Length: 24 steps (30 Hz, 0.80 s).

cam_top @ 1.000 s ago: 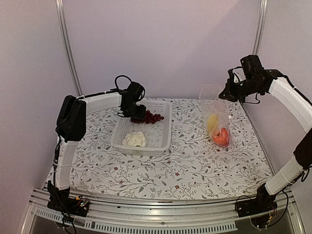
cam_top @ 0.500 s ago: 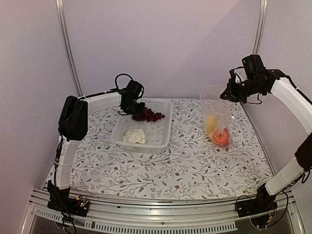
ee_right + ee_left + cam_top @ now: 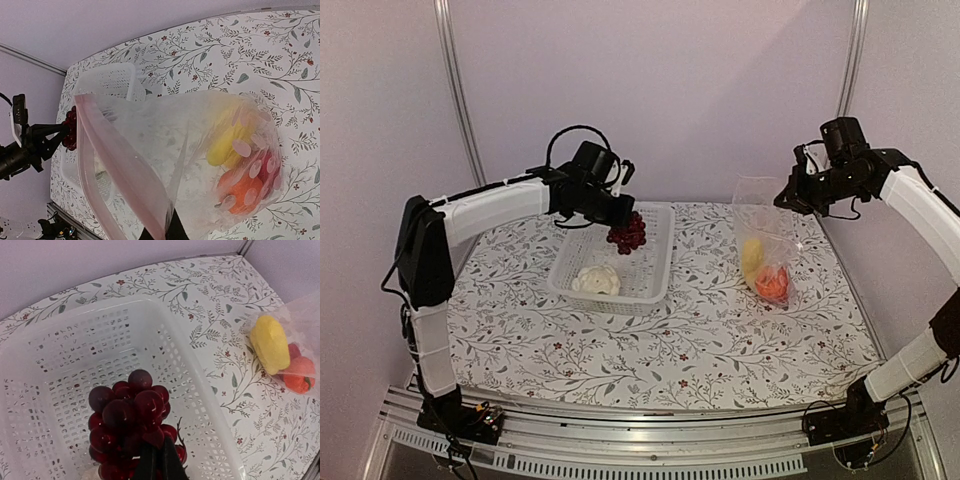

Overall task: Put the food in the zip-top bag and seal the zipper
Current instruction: Adjust the fake fruit in the bin.

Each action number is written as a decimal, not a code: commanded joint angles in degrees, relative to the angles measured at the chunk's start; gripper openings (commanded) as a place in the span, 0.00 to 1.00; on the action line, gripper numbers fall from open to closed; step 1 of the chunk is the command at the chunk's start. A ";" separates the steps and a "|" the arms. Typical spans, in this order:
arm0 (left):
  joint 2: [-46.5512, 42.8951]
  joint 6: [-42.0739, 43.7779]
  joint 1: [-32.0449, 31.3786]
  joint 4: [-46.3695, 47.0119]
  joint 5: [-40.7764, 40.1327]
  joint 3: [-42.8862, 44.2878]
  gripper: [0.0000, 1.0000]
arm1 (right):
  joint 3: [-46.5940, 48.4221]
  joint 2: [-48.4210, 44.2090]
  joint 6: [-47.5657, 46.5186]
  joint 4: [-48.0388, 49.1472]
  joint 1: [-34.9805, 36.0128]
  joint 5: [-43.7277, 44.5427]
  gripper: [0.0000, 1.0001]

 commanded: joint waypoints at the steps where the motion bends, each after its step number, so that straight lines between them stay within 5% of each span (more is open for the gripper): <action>1: -2.09 -1.13 -3.57 2.16 6.12 -3.98 0.02 | -1.12 -1.03 0.19 2.48 -0.03 -0.61 0.00; 10: 0.85 -6.01 -6.45 3.15 6.81 -4.81 0.05 | -3.78 -1.99 0.58 3.70 0.01 -1.74 0.00; 18: -0.12 -4.67 -6.48 -1.30 3.23 -2.84 0.44 | -5.56 -3.69 1.03 4.33 -0.02 -2.13 0.00; 24: -10.77 -3.41 -7.07 -1.00 2.79 -13.14 0.39 | -6.32 -5.77 0.13 3.76 -0.03 -0.58 0.00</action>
